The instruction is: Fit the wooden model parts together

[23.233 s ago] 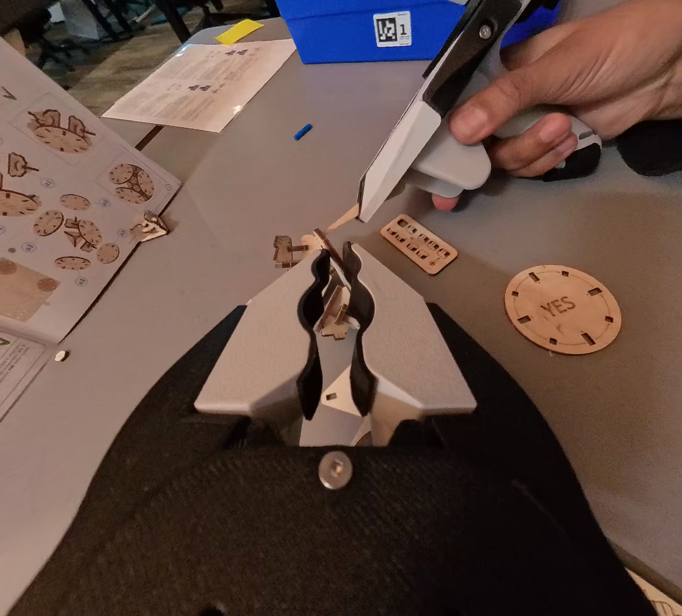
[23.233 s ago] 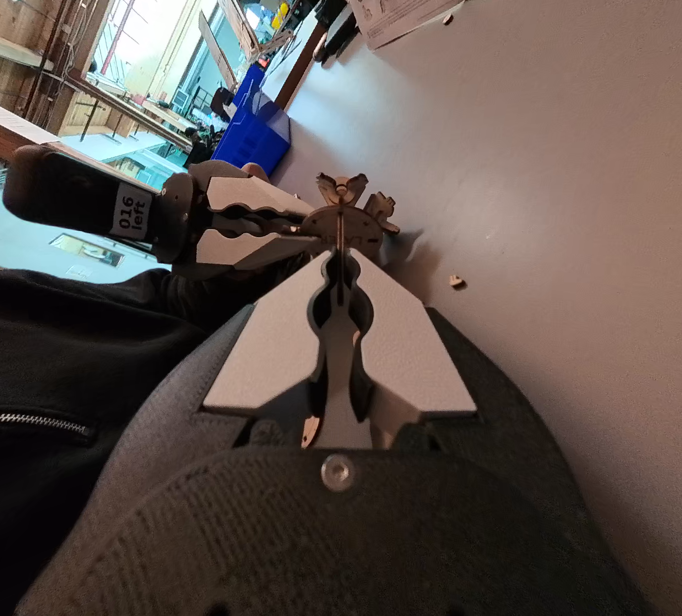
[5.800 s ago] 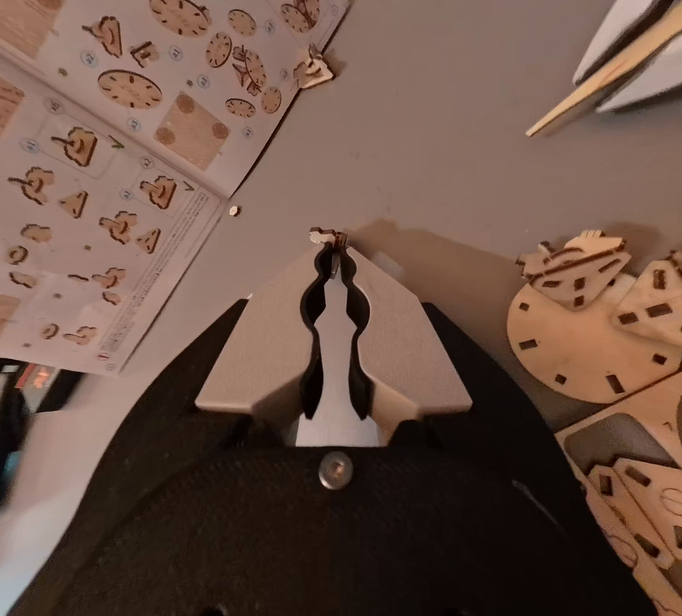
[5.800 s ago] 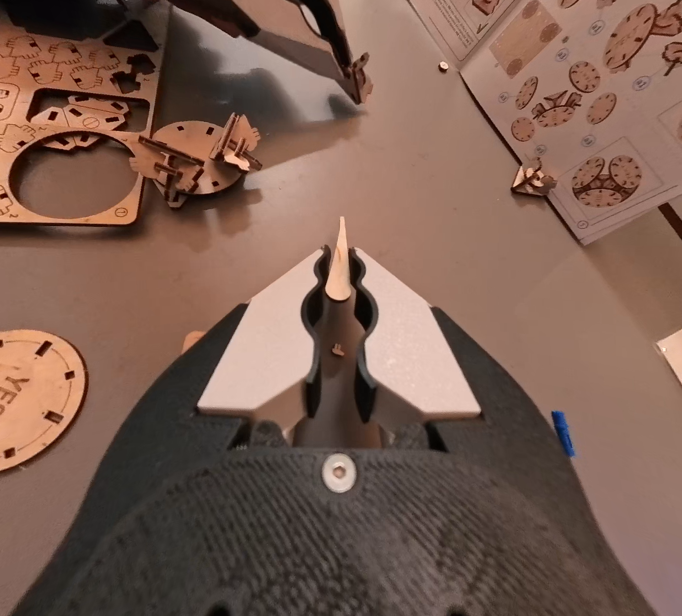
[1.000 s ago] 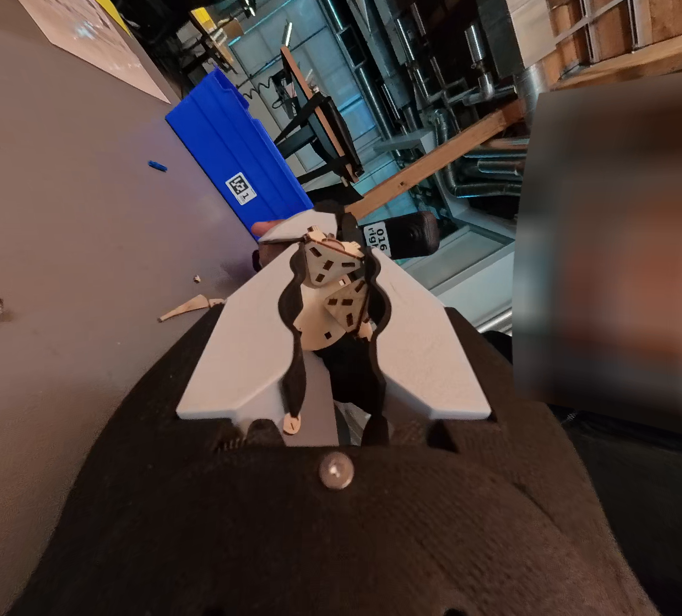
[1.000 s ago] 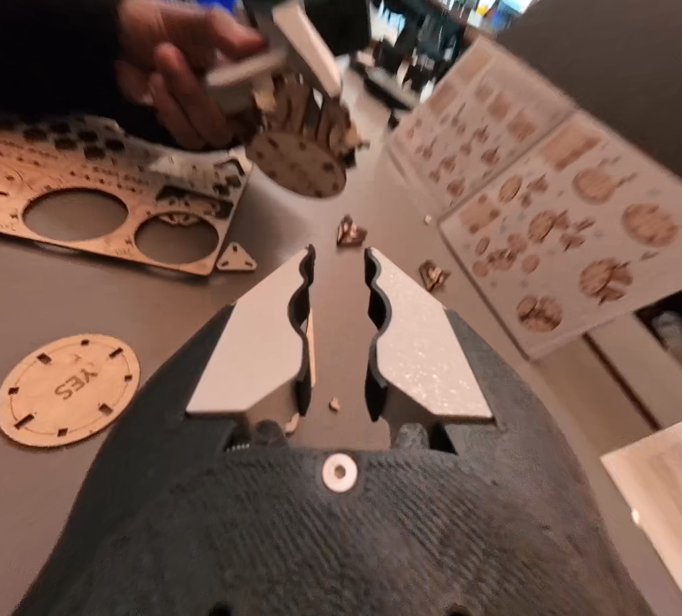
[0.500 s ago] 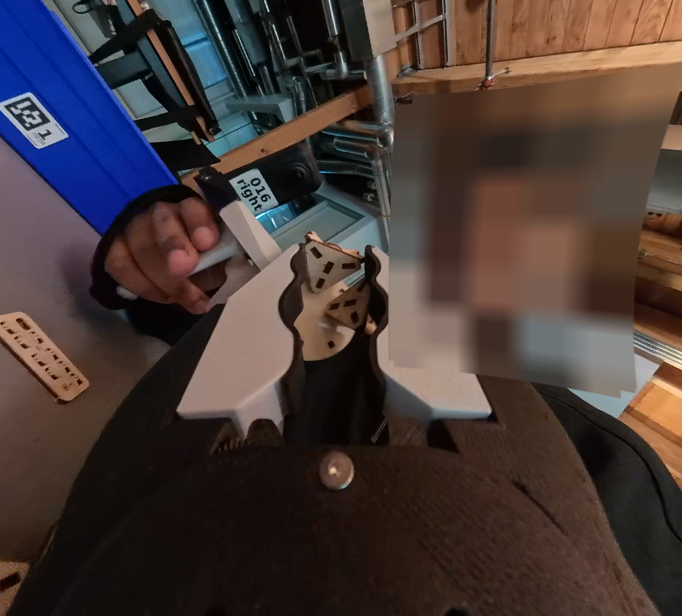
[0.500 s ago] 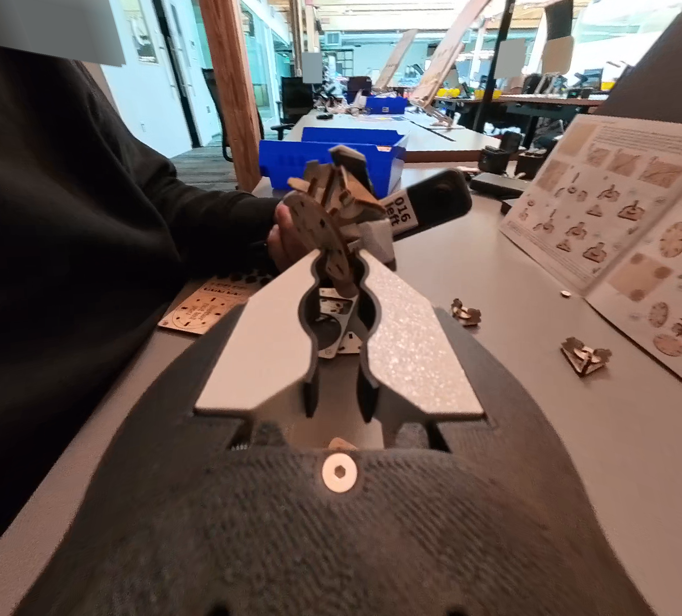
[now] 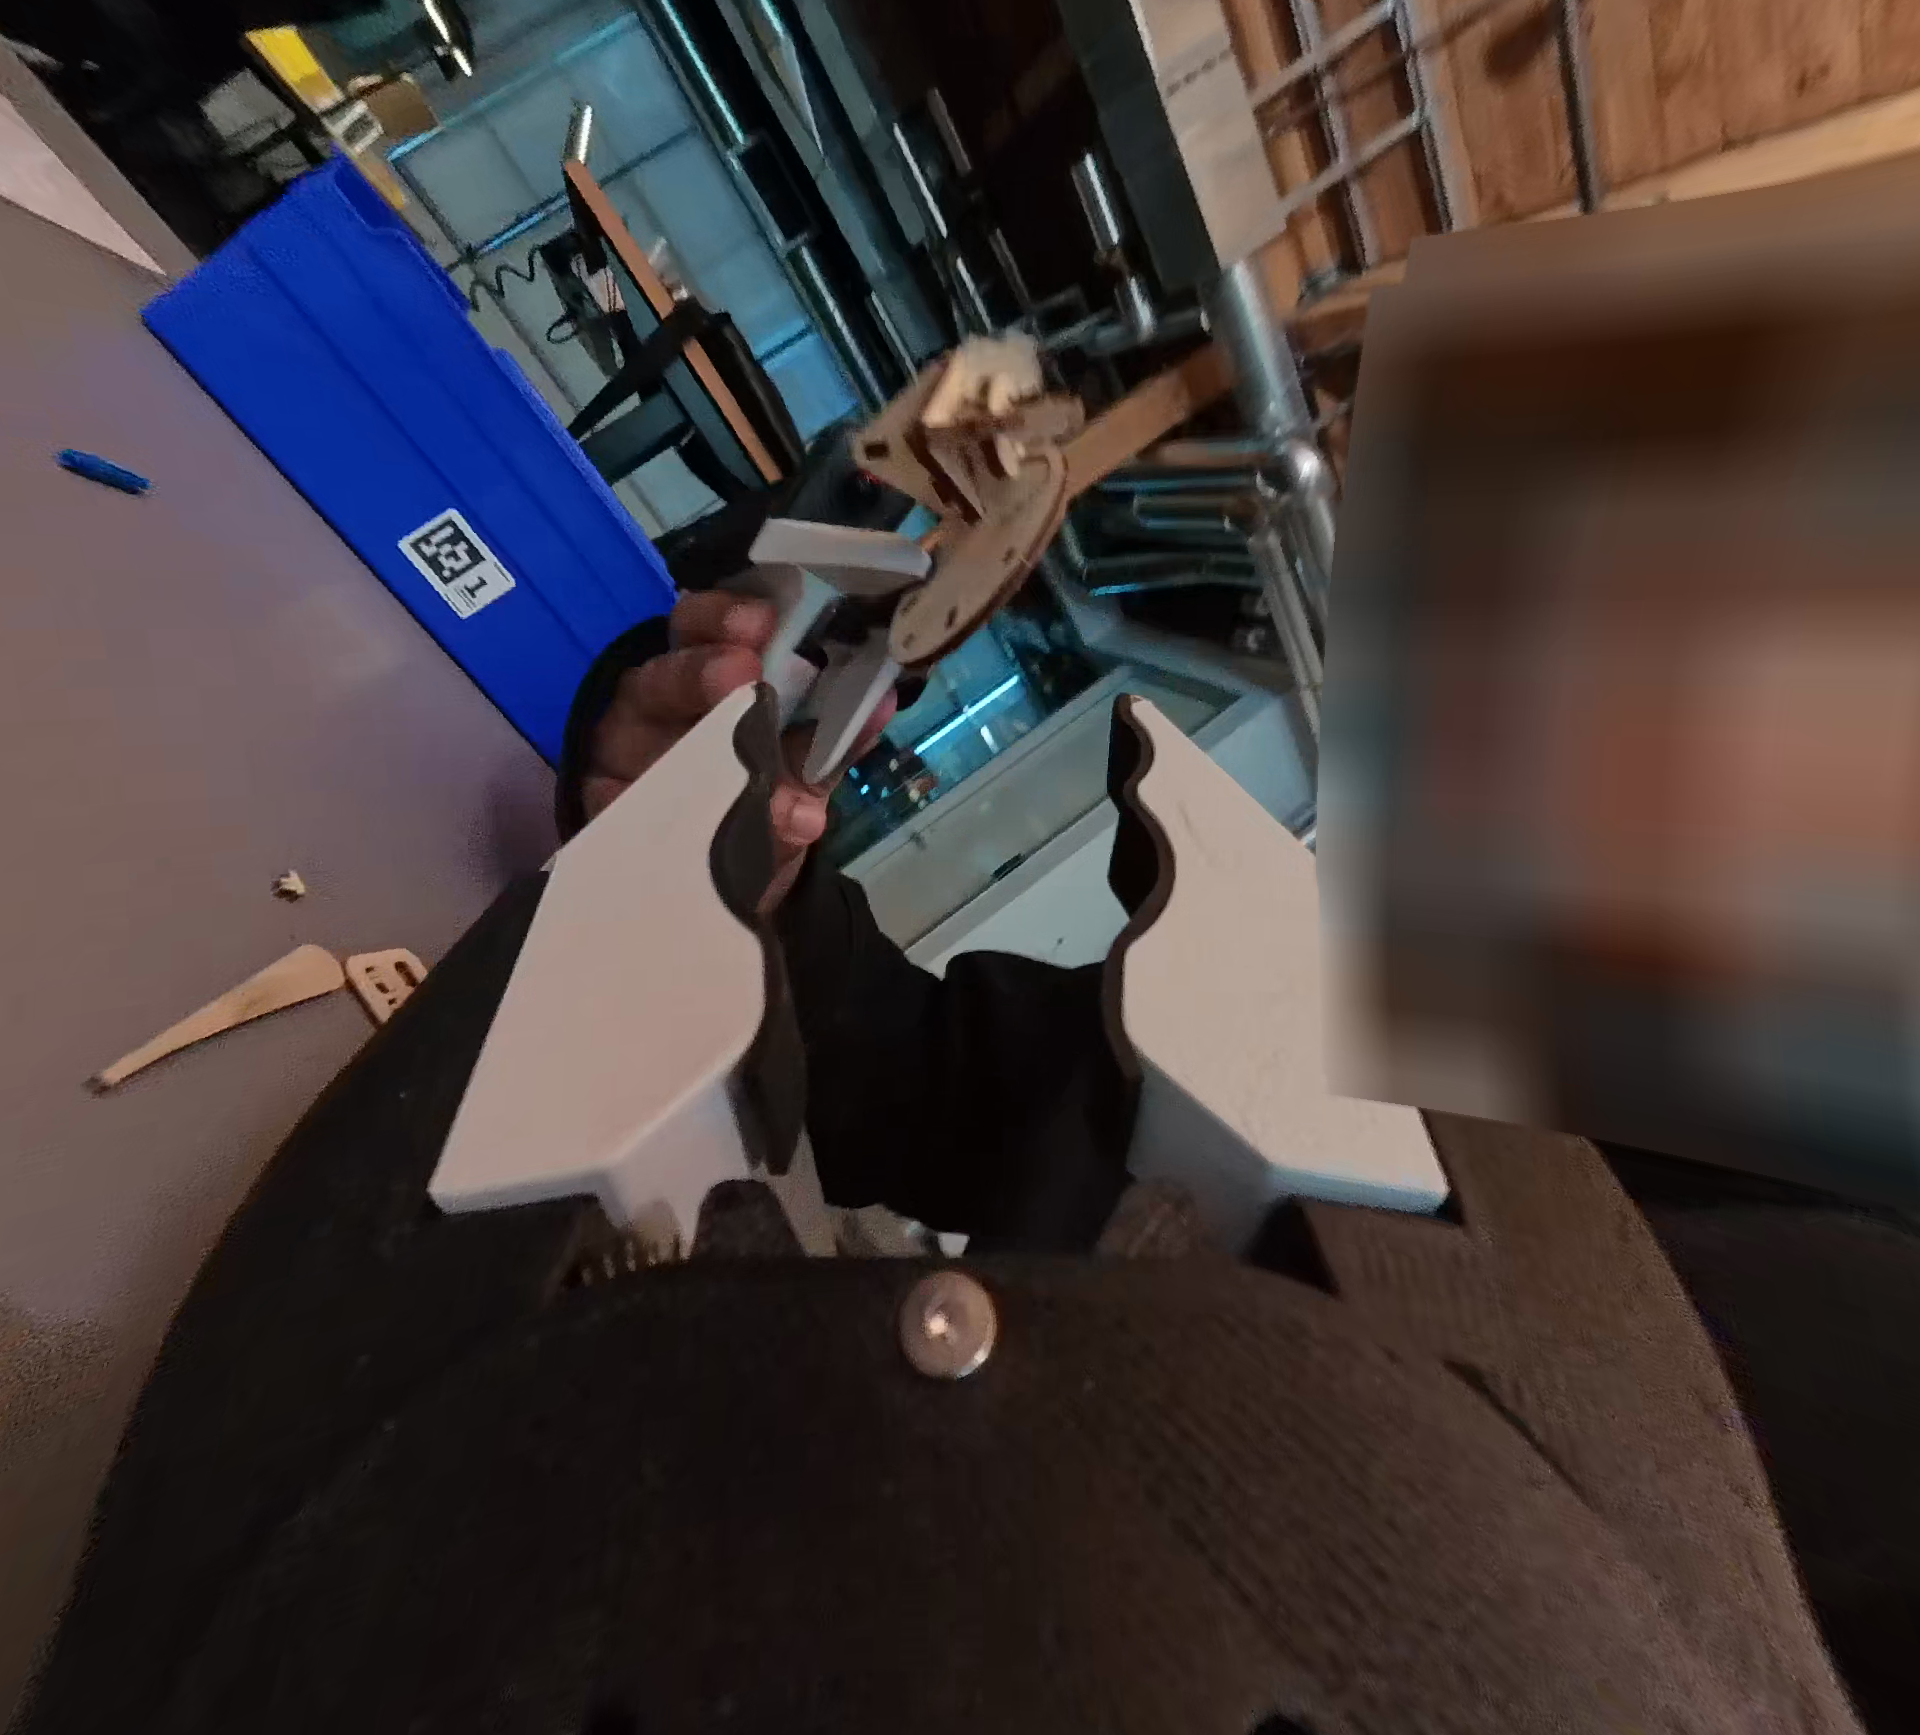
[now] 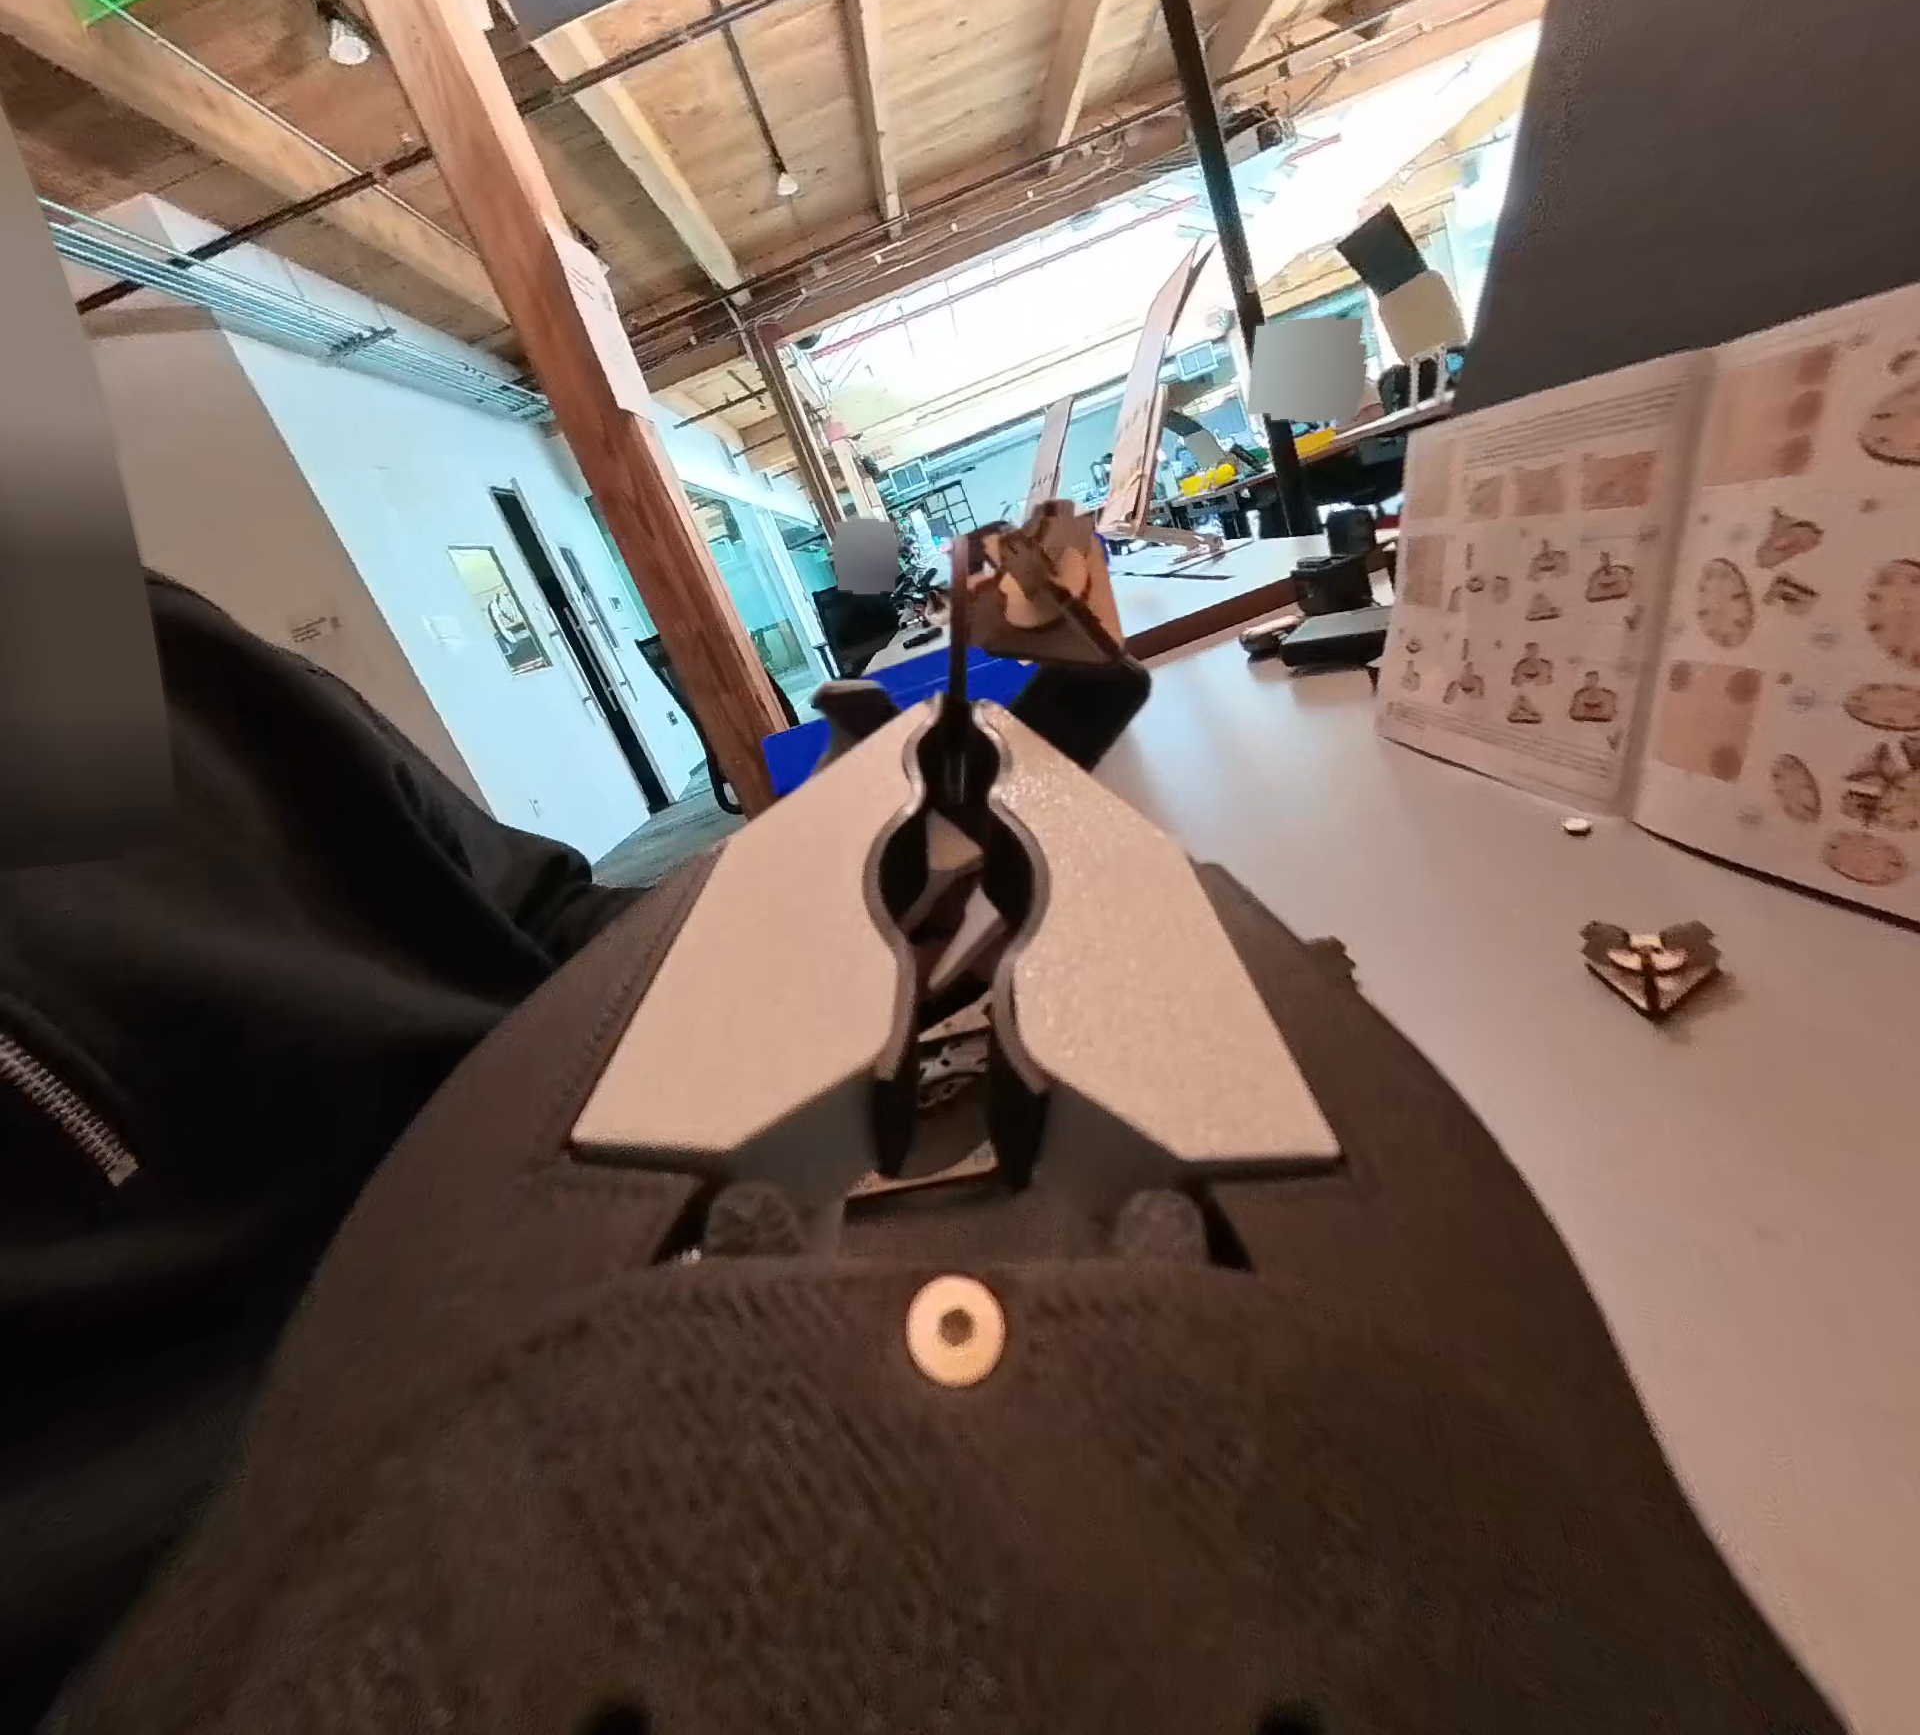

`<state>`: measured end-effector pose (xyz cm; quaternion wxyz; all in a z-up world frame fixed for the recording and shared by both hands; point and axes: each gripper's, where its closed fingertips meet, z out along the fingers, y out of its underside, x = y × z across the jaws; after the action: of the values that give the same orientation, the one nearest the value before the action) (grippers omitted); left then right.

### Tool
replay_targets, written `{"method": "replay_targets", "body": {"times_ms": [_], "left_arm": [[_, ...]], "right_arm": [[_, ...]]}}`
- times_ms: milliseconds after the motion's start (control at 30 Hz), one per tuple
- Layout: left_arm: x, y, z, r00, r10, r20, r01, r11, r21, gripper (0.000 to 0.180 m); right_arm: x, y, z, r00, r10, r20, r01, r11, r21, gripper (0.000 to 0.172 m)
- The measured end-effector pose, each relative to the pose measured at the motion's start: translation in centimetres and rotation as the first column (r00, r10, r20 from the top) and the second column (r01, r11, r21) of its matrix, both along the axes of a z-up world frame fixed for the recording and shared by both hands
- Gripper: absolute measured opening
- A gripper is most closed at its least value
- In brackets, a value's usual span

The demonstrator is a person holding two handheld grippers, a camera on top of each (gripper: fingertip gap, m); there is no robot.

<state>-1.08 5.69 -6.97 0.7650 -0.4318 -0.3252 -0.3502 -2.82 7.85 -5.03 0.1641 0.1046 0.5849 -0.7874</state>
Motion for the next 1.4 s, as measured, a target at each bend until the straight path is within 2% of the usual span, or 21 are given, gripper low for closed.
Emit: {"method": "replay_targets", "body": {"times_ms": [33,100,333,400,467,567,667,700,767,833,900,1000,1067,1100,1133,1200,1300,1400], "left_arm": [[0.1,0.7,0.0,1.0,0.005,-0.02,-0.006,1.0,-0.025,0.064],[-0.2,1.5,0.2,0.996,0.061,-0.064,-0.065,0.995,-0.071,0.06],[-2.4,-0.1,1.7,0.941,0.3,-0.154,-0.321,0.938,-0.132,0.005],[-2.6,-0.3,1.5,0.923,0.33,-0.2,-0.364,0.915,-0.171,0.003],[-3.2,-0.9,1.3,0.891,0.378,-0.252,-0.432,0.875,-0.217,0.0],[-4.8,-3.4,1.7,0.84,0.451,-0.3,-0.526,0.812,-0.253,0.0],[-6.6,-5.1,0.4,0.834,0.436,-0.339,-0.544,0.753,-0.37,0.0],[-6.8,-5.3,-0.2,0.843,0.404,-0.354,-0.529,0.741,-0.414,0.0],[-7.1,-5.3,-1.8,0.853,0.334,-0.4,-0.508,0.704,-0.496,0.001],[-7.1,-5.2,-3.2,0.854,0.287,-0.434,-0.503,0.669,-0.548,0.001],[-6.2,-4.8,-3.6,0.874,0.241,-0.422,-0.462,0.683,-0.566,0.001],[-6.1,-5.2,-4.4,0.879,0.227,-0.419,-0.455,0.658,-0.599,0.001],[-6.0,-5.4,-4.1,0.886,0.23,-0.403,-0.443,0.675,-0.59,0.001],[-6.0,-5.4,-4.2,0.888,0.228,-0.399,-0.44,0.673,-0.595,0.001],[-6.0,-5.4,-4.5,0.889,0.222,-0.401,-0.439,0.663,-0.606,0.001],[-6.1,-5.3,-5.0,0.888,0.211,-0.41,-0.442,0.641,-0.627,0.001],[-6.1,-5.0,-5.5,0.894,0.198,-0.402,-0.429,0.64,-0.638,0.001],[-6.1,-5.0,-5.6,0.895,0.202,-0.397,-0.428,0.637,-0.641,0.001]], "right_arm": [[-0.1,-0.1,-0.2,1.0,0.0,0.009,0.0,1.0,0.007,0.0],[-0.1,-0.3,-0.5,1.0,0.004,0.027,-0.005,1.0,0.011,0.0],[-0.1,-1.0,-1.2,0.996,0.025,0.089,-0.026,1.0,0.017,0.0],[-0.4,-1.2,-1.3,0.993,0.014,0.12,-0.015,1.0,0.009,0.0],[-1.5,-1.1,-1.7,0.99,-0.054,0.131,0.051,0.998,0.029,0.005],[-3.9,-0.1,-2.9,0.975,-0.208,0.084,0.194,0.97,0.147,0.027],[-3.4,-0.4,-5.3,0.984,-0.165,-0.068,0.178,0.916,0.36,0.036],[-2.8,-0.5,-7.0,0.986,-0.112,-0.123,0.157,0.868,0.471,0.038],[-1.8,-0.1,-10.4,0.975,-0.007,-0.222,0.159,0.719,0.676,0.033],[-1.8,0.5,-12.2,0.952,0.028,-0.305,0.223,0.62,0.753,0.03],[-1.1,0.4,-13.3,0.945,0.076,-0.317,0.215,0.585,0.782,0.029],[0.0,-0.6,-15.0,0.949,0.135,-0.285,0.163,0.563,0.81,0.027],[-0.4,-0.7,-16.4,0.931,0.153,-0.333,0.214,0.51,0.833,0.024],[-0.5,-0.9,-16.2,0.917,0.156,-0.367,0.241,0.517,0.821,0.01],[-0.9,-0.9,-16.3,0.896,0.155,-0.416,0.291,0.502,0.814,0.005],[-1.5,-0.8,-16.3,0.855,0.157,-0.495,0.374,0.475,0.797,0.004],[-2.3,-1.0,-16.0,0.809,0.146,-0.569,0.46,0.444,0.768,0.0],[-2.7,-1.6,-14.6,0.763,0.099,-0.639,0.519,0.494,0.697,0.0]]}}
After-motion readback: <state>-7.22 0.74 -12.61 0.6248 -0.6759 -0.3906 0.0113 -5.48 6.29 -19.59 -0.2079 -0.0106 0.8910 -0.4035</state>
